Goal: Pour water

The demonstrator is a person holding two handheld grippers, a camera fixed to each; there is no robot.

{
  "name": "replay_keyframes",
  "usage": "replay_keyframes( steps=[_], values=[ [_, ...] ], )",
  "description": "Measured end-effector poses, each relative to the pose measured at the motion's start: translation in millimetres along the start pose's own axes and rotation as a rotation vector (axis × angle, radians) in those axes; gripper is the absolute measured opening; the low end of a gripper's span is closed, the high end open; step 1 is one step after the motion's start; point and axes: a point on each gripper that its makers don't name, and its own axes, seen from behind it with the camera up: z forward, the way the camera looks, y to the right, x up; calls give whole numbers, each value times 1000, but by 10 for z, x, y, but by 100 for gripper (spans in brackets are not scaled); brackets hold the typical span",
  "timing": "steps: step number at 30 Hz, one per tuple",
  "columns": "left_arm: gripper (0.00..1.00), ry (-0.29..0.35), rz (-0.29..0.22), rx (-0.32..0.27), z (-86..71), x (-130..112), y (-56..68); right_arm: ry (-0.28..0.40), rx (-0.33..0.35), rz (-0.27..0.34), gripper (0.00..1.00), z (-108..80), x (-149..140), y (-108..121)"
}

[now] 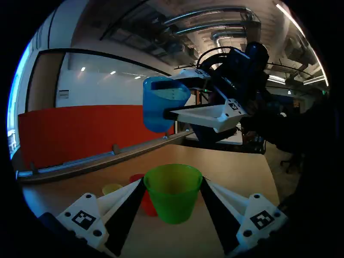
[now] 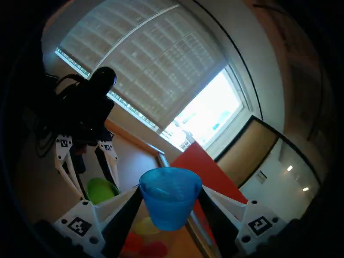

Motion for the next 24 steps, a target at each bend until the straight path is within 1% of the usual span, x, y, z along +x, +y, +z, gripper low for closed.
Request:
replay_keyframes(
  steps=[12, 24],
  values=[
    [89, 1, 12, -5, -34, 47, 42, -5, -18, -100, 90, 42, 33, 85],
    [89, 17, 0, -15, -60, 100, 65, -12, -30, -178, 90, 86, 49, 119]
  ],
)
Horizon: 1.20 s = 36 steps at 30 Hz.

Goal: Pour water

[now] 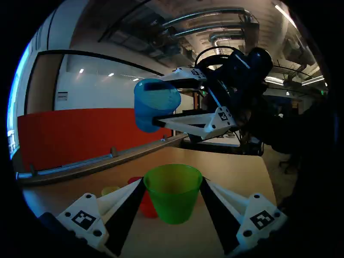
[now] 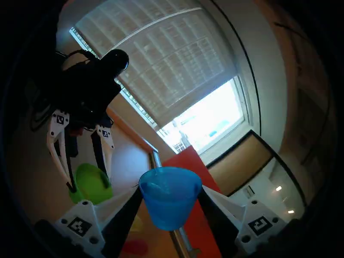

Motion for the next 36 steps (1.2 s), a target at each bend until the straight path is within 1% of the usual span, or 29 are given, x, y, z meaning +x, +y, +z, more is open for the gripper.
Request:
replay_keyframes(
  steps=[9, 15, 27, 36],
  values=[
    [89, 4, -4, -4, -1, 6, 13, -5, -4, -63, 91, 29, 30, 29],
    [89, 4, 1, -1, -7, 25, 14, -7, 1, -104, 90, 34, 55, 4],
    [89, 1, 0, 2, 7, 6, 4, -10, 0, -155, 91, 32, 92, -12],
    [89, 3, 0, 3, 10, 11, -1, -5, -16, -191, 90, 25, 137, 46]
  ],
)
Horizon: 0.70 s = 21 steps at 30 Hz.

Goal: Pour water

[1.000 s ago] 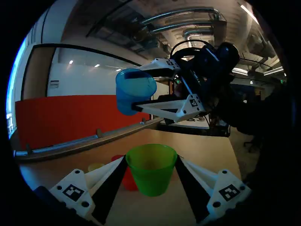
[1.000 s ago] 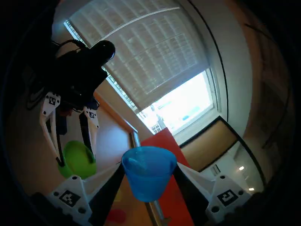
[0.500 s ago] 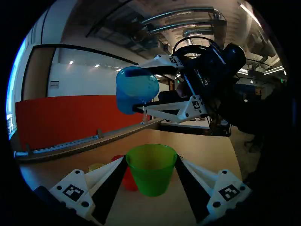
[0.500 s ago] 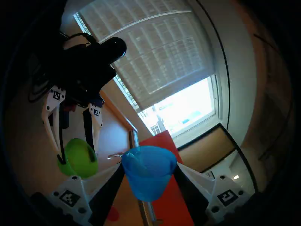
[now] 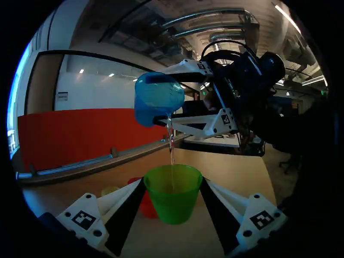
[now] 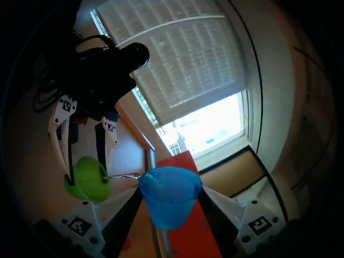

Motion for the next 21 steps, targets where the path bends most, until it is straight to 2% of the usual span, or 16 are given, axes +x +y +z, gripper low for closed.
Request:
replay_keyframes(
  steps=[21],
  values=[
    [89, 4, 9, -1, -19, 46, 38, 4, -28, -86, 90, -32, 87, 97]
  ],
)
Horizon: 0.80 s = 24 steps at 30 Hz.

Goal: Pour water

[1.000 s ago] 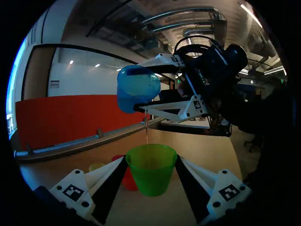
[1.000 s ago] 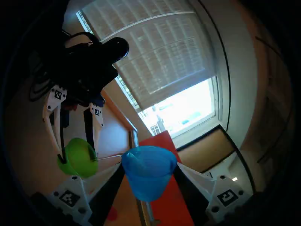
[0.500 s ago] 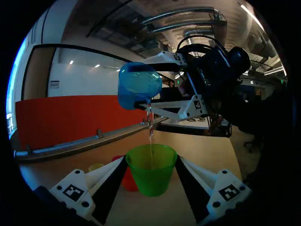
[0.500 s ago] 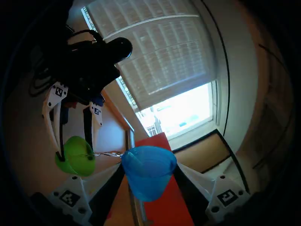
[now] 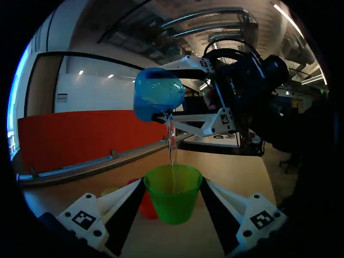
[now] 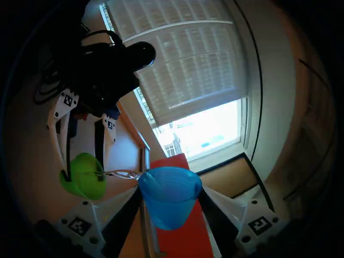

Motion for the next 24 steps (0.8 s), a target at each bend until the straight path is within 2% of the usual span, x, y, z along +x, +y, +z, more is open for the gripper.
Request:
replay_keyframes(
  steps=[24],
  values=[
    [88, -3, 8, -6, -9, 9, 41, 4, -28, -65, 90, -33, 45, 87]
  ],
)
